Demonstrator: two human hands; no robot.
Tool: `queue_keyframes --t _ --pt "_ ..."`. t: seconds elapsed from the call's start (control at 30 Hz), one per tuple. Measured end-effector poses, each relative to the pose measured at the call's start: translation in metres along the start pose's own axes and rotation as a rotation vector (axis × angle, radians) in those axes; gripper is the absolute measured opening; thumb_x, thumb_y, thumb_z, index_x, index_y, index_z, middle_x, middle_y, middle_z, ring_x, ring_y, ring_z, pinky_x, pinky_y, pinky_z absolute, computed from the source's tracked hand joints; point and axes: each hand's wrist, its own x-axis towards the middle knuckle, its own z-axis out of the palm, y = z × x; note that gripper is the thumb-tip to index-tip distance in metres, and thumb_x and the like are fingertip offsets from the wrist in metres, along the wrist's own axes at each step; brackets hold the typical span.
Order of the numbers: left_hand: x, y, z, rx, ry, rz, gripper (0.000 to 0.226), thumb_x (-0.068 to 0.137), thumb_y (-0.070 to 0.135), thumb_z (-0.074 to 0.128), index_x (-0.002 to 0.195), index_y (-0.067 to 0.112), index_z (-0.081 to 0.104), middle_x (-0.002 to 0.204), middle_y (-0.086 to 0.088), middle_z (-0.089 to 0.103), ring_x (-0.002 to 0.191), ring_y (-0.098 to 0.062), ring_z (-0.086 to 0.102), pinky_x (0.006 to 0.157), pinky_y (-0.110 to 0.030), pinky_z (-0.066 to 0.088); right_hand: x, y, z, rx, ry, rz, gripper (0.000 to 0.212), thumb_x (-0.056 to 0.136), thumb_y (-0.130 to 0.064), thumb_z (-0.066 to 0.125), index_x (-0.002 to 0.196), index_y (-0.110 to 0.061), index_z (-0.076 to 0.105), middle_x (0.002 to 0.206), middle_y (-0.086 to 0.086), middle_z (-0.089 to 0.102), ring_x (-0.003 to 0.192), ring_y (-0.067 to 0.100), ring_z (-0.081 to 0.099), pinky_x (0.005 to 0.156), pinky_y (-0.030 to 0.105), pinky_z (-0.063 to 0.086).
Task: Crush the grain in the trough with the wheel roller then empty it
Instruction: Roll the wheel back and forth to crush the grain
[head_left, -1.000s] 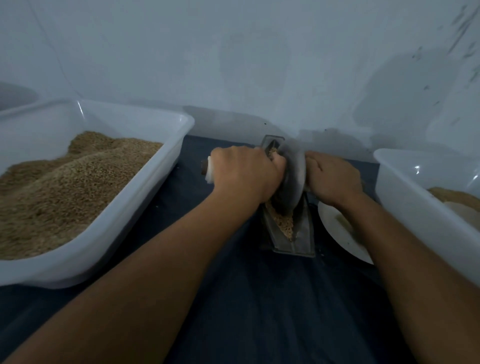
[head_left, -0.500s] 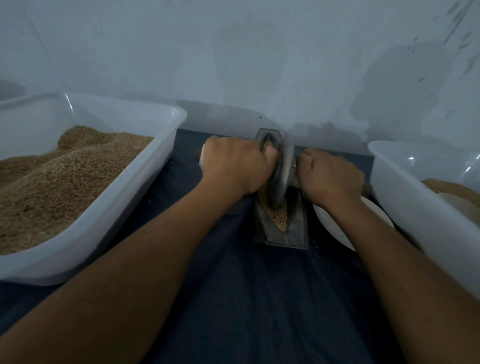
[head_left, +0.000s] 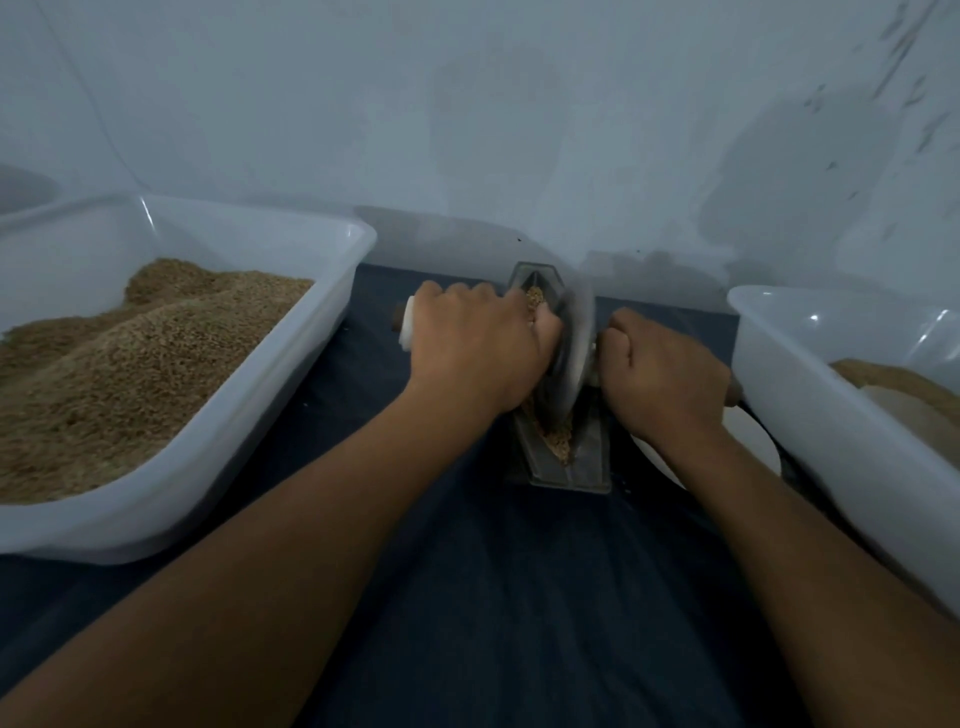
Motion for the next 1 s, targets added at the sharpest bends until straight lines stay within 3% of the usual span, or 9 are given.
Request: queue_keyframes --t 0.13,0.3,0.4,0.53,0.67,1.0 --pt "-0.003 0.000 -0.004 0.009 -0.016 0.012 0.050 0.098 0.050 0.016 0.087 0.021 0.055 0.084 -0.007 0.059 0.072 -0.026 0.048 0.076 -0.043 0.035 -0.004 0.000 -0.001 0.006 0.010 0.001 0.041 0.084 -0.047 0.014 0.074 -0.023 0.046 0.066 -0.007 0.047 0.059 0.015 0.042 0.050 0.029 0.016" --pt "-0.006 -0.001 -0.006 0.010 -0.009 0.035 0.049 0.098 0.052 0.015 0.081 0.022 0.049 0.078 -0.003 0.049 0.070 -0.024 0.043 0.075 -0.042 0.032 -0.011 -0.003 -0.002 -0.030 0.045 0.022 0.034 0.089 -0.041 0.021 0.076 -0.022 0.046 0.066 -0.008 0.042 0.055 0.004 0.033 0.050 0.027 0.012" --pt "-0.003 -0.003 -0.005 -0.005 -0.004 0.043 0.057 0.098 0.053 0.015 0.071 0.021 0.055 0.071 0.000 0.053 0.065 -0.023 0.048 0.073 -0.040 0.032 -0.012 -0.004 -0.003 -0.058 0.079 -0.005 0.035 0.096 -0.040 0.025 0.073 -0.021 0.045 0.064 -0.008 0.041 0.054 0.012 0.036 0.050 0.029 0.014" --pt "-0.003 -0.002 -0.009 0.006 0.052 0.021 0.062 0.097 0.054 0.020 0.057 0.020 0.053 0.056 0.000 0.052 0.053 -0.022 0.047 0.066 -0.036 0.034 -0.011 -0.005 -0.003 -0.035 0.136 -0.009 0.043 0.099 -0.040 0.027 0.069 -0.019 0.050 0.064 -0.005 0.049 0.058 0.018 0.042 0.053 0.032 0.021" --pt "-0.004 0.002 -0.023 -0.005 0.103 0.008 0.062 0.095 0.055 0.028 0.047 0.020 0.043 0.044 0.001 0.041 0.040 -0.019 0.035 0.049 -0.030 0.023 -0.012 -0.004 -0.011 -0.010 0.148 0.024 0.048 0.097 -0.043 0.028 0.058 -0.022 0.046 0.056 -0.007 0.045 0.055 0.018 0.040 0.054 0.031 0.020" --pt "0.001 -0.002 -0.044 -0.058 0.037 -0.007 0.060 0.095 0.058 0.032 0.051 0.019 0.042 0.049 0.000 0.037 0.044 -0.017 0.032 0.048 -0.027 0.014 -0.013 -0.011 -0.031 0.039 0.134 0.016 0.050 0.097 -0.040 0.033 0.055 -0.016 0.046 0.049 -0.006 0.044 0.047 0.013 0.039 0.047 0.029 0.021"
